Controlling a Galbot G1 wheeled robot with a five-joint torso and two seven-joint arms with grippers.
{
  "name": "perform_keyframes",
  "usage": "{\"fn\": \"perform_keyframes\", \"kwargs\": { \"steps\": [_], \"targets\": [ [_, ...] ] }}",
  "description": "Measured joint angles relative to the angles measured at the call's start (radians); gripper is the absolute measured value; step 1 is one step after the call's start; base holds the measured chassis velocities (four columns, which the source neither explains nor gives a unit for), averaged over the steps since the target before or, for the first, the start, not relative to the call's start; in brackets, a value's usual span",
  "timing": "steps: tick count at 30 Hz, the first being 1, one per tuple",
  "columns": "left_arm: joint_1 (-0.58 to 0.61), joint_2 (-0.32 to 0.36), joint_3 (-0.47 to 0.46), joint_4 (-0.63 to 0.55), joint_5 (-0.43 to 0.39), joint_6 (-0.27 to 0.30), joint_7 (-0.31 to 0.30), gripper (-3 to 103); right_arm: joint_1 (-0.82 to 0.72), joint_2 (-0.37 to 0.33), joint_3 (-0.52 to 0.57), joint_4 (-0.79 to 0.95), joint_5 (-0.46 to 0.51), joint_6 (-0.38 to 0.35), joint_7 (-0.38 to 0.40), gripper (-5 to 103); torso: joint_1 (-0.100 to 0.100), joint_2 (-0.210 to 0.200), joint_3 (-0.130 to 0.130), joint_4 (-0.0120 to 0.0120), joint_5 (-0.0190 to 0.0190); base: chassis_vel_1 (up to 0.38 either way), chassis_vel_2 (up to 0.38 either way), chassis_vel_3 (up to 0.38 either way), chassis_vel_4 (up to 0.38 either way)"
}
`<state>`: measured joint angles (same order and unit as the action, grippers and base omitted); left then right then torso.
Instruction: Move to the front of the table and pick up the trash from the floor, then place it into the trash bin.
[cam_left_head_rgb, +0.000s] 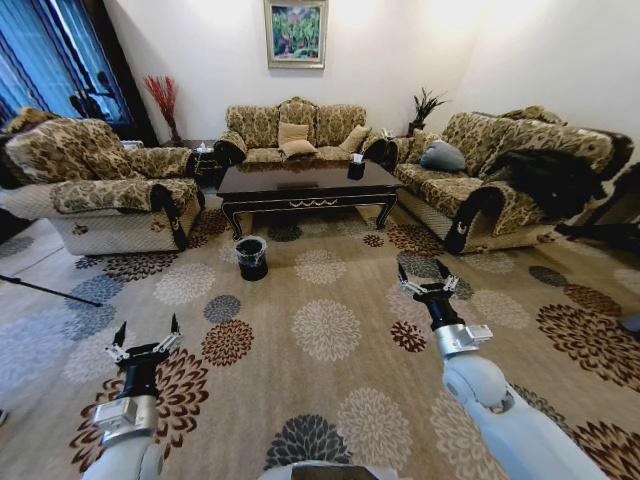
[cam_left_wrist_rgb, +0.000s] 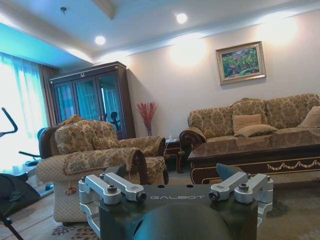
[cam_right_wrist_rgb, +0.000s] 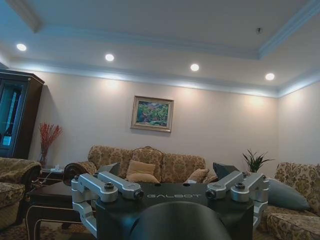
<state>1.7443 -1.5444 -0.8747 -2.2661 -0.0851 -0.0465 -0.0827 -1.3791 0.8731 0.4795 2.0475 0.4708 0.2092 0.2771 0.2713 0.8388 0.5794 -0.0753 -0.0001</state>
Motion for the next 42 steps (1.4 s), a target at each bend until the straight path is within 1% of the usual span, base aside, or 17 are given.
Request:
{"fn": "perform_keyframes", "kwargs": {
  "steps": [8,11,17,21,24,30,35,38,40,42],
  "targets": [
    [0.000,0.000,0.000,0.000,0.000,0.000,0.000,100,0.000,0.000,0.000,0.000,0.000,0.000,0.000,100,0.018,0.040,0.022,0.0000,0.0000,0.000,0.000,0.000,0.000],
    [0.000,0.000,0.000,0.000,0.000,0.000,0.000,100,0.000,0.000,0.000,0.000,0.000,0.000,0.000,100,0.021,0.048,0.027,0.0000,0.0001,0.000,0.000,0.000,0.000],
    [0.000,0.000,0.000,0.000,0.000,0.000,0.000,100,0.000,0.000,0.000,0.000,0.000,0.000,0.000,100,0.036,0.081,0.045,0.0000,0.0001,0.000,0.000,0.000,0.000],
    [0.000,0.000,0.000,0.000,0.000,0.000,0.000,100,0.000,0.000,0.000,0.000,0.000,0.000,0.000,100,0.042,0.094,0.052,0.0000,0.0000,0.000,0.000,0.000,0.000],
    [0.000,0.000,0.000,0.000,0.000,0.000,0.000,100,0.000,0.000,0.000,0.000,0.000,0.000,0.000,100,0.050,0.114,0.064,0.0000,0.0001,0.000,0.000,0.000,0.000],
    [0.000,0.000,0.000,0.000,0.000,0.000,0.000,100,0.000,0.000,0.000,0.000,0.000,0.000,0.000,100,0.060,0.136,0.076,0.0000,0.0001,0.000,0.000,0.000,0.000],
    [0.000,0.000,0.000,0.000,0.000,0.000,0.000,100,0.000,0.000,0.000,0.000,0.000,0.000,0.000,100,0.073,0.165,0.092,0.0000,0.0001,0.000,0.000,0.000,0.000],
    [0.000,0.000,0.000,0.000,0.000,0.000,0.000,100,0.000,0.000,0.000,0.000,0.000,0.000,0.000,100,0.077,0.174,0.097,0.0000,0.0000,0.000,0.000,0.000,0.000],
    [0.000,0.000,0.000,0.000,0.000,0.000,0.000,100,0.000,0.000,0.000,0.000,0.000,0.000,0.000,100,0.084,0.189,0.105,0.0000,0.0001,0.000,0.000,0.000,0.000],
    [0.000,0.000,0.000,0.000,0.000,0.000,0.000,100,0.000,0.000,0.000,0.000,0.000,0.000,0.000,100,0.085,0.192,0.107,0.0000,0.0000,0.000,0.000,0.000,0.000]
  ]
}}
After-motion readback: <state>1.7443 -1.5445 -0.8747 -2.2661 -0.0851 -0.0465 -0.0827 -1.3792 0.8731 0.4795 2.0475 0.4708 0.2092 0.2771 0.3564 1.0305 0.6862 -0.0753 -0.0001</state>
